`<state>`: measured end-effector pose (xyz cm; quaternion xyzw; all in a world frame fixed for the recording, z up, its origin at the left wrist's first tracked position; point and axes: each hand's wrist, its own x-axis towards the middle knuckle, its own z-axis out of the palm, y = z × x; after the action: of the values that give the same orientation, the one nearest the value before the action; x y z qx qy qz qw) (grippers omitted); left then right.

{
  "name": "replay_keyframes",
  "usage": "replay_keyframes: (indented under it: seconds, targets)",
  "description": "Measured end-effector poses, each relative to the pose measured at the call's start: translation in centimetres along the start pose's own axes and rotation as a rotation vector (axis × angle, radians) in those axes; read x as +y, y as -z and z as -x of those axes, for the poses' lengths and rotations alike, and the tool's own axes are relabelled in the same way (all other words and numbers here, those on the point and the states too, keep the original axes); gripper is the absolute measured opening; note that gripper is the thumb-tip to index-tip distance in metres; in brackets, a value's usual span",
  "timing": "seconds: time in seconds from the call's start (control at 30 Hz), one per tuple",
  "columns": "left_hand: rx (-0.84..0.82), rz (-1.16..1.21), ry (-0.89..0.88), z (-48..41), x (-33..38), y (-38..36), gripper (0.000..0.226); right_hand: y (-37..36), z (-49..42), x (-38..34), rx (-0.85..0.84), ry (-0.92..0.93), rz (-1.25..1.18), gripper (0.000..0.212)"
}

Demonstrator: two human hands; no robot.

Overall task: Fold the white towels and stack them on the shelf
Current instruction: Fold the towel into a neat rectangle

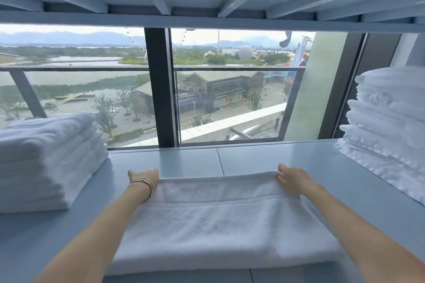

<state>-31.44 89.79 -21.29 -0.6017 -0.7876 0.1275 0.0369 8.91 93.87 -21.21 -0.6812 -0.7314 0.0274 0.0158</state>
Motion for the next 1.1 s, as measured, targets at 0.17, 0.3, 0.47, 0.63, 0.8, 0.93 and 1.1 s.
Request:
replay_keyframes:
  seconds: [0.17,0.3,0.47,0.63,0.8,0.93,1.1]
  targets:
    - [0.238,-0.024,0.09,-0.1,1.5,-1.6,0.051,-1.6,-0.2,-2.1,0.19,-0.127,0.205,0.031]
    - [0.266,0.019,0.042,3.5,4.1,-1.7,0.044,-3.7,0.9,-5.0,0.467,-0.028,0.103,0.069]
    - [0.06,0.231,-0.304,9.3,8.8,-3.2,0.054,-5.6,4.7,-11.7,0.197,0.304,-0.2,0.063]
    - [0.056,0.264,-0.323,6.0,6.0,-5.0,0.09,-6.9,4.6,-10.3,-0.007,0.211,-0.038,0.066]
    - [0.053,0.333,-0.096,2.0,0.1,-6.4,0.052,-5.9,3.1,-4.4,-0.028,0.008,-0.032,0.051]
    - [0.063,0.333,-0.055,1.6,-0.1,-5.8,0.05,-5.8,2.7,-2.5,-0.013,-0.044,-0.072,0.05]
    - [0.239,0.298,-0.187,6.8,3.1,-3.7,0.088,-4.4,5.9,-5.9,0.082,-0.096,0.008,0.052]
